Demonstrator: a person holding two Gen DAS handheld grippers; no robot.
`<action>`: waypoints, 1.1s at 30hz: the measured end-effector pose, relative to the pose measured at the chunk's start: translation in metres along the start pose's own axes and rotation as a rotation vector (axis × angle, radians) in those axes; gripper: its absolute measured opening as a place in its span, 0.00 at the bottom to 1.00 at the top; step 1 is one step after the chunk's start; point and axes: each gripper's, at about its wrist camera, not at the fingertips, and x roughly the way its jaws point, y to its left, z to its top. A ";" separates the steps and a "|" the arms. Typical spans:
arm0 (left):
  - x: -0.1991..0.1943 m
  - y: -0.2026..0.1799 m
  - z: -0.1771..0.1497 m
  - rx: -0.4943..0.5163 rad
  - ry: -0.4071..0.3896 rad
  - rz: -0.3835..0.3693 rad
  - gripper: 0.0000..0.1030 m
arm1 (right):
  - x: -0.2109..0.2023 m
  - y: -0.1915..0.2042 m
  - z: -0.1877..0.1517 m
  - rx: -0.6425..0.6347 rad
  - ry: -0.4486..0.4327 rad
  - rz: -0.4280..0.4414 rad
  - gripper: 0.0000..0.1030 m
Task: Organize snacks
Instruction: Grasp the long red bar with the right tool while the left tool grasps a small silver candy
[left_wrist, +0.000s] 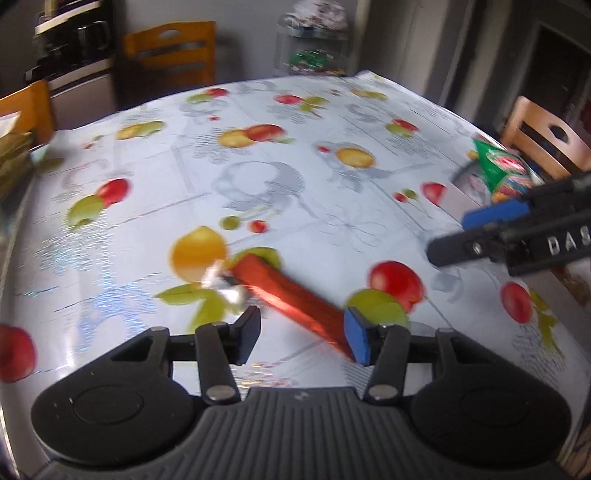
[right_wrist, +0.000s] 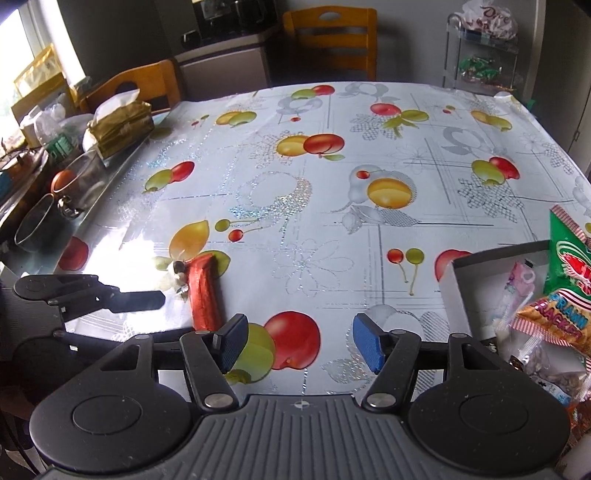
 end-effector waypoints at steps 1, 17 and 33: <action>-0.002 0.005 0.000 -0.019 -0.011 0.013 0.48 | 0.002 0.004 0.001 -0.005 0.004 0.003 0.61; 0.026 0.040 0.006 -0.201 -0.050 0.129 0.46 | 0.015 0.045 -0.003 -0.127 0.043 0.004 0.61; 0.035 0.052 0.010 -0.168 -0.038 0.129 0.45 | 0.045 0.074 0.004 -0.230 0.028 0.013 0.60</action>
